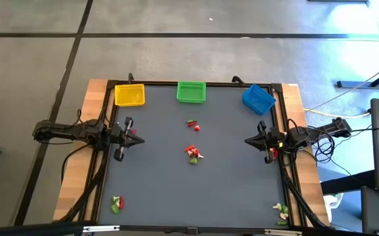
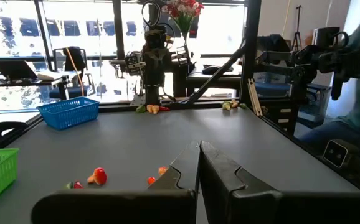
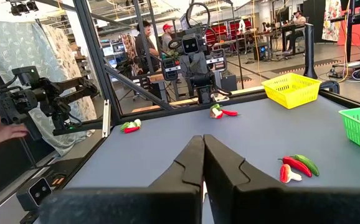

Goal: Sort produce into baskets

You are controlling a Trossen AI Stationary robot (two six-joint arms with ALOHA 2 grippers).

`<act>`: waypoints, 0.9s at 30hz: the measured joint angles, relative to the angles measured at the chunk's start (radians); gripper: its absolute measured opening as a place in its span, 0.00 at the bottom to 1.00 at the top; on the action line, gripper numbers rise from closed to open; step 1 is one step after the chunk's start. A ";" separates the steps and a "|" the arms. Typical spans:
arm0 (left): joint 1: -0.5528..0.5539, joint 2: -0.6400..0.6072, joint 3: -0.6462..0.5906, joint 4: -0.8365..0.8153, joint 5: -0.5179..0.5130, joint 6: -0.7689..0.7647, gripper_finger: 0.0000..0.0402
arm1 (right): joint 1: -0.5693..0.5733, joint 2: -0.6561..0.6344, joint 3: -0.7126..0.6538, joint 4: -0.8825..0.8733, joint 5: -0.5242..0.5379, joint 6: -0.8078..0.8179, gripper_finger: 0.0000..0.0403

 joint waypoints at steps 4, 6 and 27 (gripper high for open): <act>0.004 0.000 -0.002 0.022 -0.036 0.010 0.01 | 0.000 0.000 0.000 0.000 0.000 0.000 0.03; 0.008 0.000 -0.002 0.044 -0.054 0.049 0.01 | 0.000 0.000 0.000 0.000 0.000 0.000 0.03; 0.010 0.000 -0.001 0.450 -0.130 0.043 0.01 | 0.000 0.000 0.000 0.005 0.018 -0.006 0.03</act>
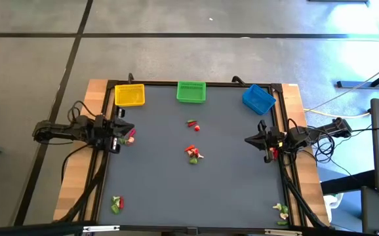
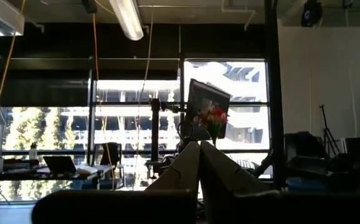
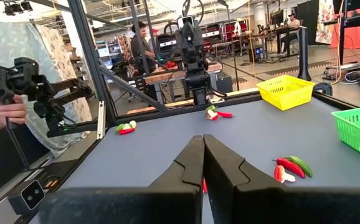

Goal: Sort produce into baskets
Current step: Put the red chili pepper into the yellow basket

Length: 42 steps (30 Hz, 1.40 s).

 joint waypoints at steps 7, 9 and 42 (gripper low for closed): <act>0.000 0.000 0.000 0.024 -0.131 -0.039 0.01 | 0.000 0.000 0.000 0.000 0.016 0.000 0.03; 0.000 0.000 0.000 0.035 -0.141 -0.046 0.01 | 0.000 0.000 0.000 0.000 0.020 -0.001 0.03; 0.091 1.003 0.338 0.415 -0.273 -0.013 0.01 | 0.000 0.000 -0.002 0.056 0.411 -0.127 0.03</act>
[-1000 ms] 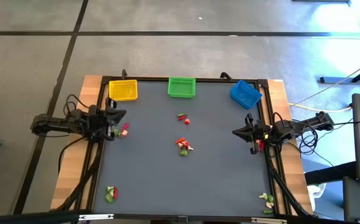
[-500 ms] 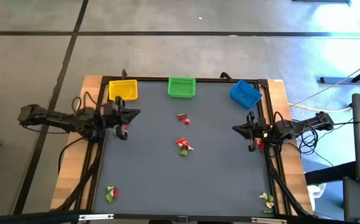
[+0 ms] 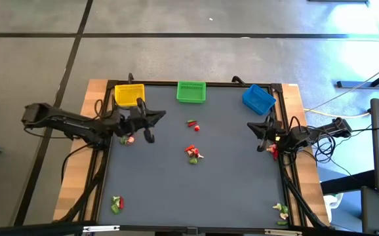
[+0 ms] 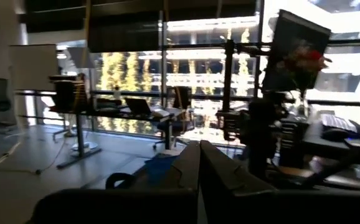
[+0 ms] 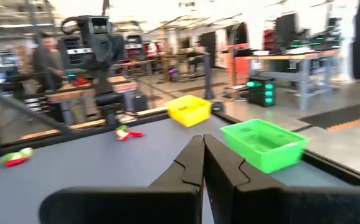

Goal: Sort produce into baskets
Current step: Put the red chili pepper into the yellow basket

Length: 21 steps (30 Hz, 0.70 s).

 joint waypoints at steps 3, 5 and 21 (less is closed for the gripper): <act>0.054 0.048 0.000 0.004 -0.003 -0.021 0.06 | -0.003 0.000 0.000 0.054 0.025 -0.021 0.03; 0.090 0.087 0.003 0.004 -0.004 -0.036 0.12 | -0.018 0.000 0.000 0.079 0.043 -0.049 0.03; 0.206 0.337 0.192 -0.115 -0.002 -0.081 0.60 | -0.231 0.007 0.000 0.058 0.150 -0.049 0.22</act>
